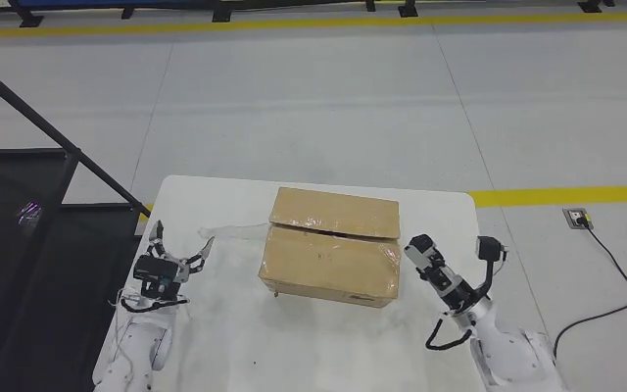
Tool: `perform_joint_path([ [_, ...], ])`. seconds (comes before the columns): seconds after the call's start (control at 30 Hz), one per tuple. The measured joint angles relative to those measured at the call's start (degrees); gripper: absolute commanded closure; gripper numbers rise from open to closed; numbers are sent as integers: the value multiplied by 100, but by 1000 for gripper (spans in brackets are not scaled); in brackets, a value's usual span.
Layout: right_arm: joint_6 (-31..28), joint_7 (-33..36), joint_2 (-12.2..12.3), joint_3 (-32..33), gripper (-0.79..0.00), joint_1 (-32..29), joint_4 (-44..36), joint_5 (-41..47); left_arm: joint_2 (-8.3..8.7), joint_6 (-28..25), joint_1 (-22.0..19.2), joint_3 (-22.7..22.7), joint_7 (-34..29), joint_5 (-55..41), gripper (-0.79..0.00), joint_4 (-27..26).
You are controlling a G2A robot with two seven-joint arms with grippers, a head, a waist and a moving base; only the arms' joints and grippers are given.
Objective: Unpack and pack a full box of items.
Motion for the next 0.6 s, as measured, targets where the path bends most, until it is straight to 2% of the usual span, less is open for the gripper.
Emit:
perform_joint_path([
  [0.27,-401,1998,152,165,-785,495,860,1781,82,-1700,199,-417,-1620,-1344,-785,-632],
  [0.47,-320,2341,196,106,-785,854,1391,2000,134,-2446,240,-630,-2271,-2040,-785,-753],
  [0.6,-268,2444,204,-21,-785,1034,1566,2046,153,-2573,267,-670,-2400,-2130,-785,-800],
])
